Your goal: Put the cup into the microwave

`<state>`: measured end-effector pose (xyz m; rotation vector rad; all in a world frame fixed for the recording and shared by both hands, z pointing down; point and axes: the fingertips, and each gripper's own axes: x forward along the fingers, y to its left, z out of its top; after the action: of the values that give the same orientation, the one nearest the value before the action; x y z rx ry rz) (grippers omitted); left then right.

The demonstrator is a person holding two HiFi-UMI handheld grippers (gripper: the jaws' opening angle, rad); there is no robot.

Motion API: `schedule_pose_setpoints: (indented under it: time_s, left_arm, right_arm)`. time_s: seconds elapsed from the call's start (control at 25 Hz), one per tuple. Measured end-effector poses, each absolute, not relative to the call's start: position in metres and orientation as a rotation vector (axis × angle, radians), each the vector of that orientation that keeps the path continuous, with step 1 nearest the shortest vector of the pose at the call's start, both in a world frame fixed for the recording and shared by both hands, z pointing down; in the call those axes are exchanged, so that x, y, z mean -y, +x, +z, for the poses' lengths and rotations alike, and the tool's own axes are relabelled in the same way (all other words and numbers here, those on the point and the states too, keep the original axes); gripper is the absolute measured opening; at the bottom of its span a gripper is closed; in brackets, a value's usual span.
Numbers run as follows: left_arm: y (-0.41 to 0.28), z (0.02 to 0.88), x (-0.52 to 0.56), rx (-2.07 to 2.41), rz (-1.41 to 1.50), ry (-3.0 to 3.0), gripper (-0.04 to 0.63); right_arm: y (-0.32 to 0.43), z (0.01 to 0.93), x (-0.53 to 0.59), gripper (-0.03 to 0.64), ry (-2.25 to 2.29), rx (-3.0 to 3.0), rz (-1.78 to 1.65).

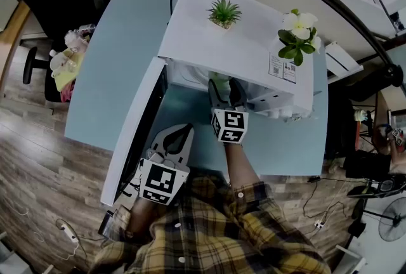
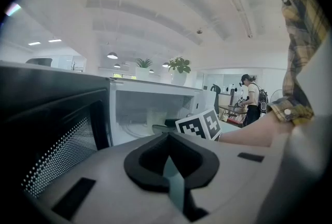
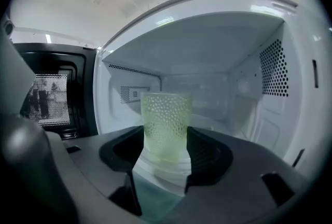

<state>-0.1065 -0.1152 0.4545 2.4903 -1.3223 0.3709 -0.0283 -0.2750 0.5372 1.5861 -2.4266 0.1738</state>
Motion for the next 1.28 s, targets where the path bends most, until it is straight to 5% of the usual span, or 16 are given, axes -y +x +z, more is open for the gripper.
schedule_pose_setpoints:
  time_s: [0.36,1.28]
  left_arm:
    - [-0.115,0.452,0.119,1.342,0.368,2.491,-0.008]
    - [-0.107,0.422,0.127,1.428,0.324,2.497,-0.008]
  right_arm:
    - [-0.032,0.541,0.277,0.141,1.587,2.388,0.14]
    - [-0.005,0.481,0.221,0.14,1.482,2.543,0.082]
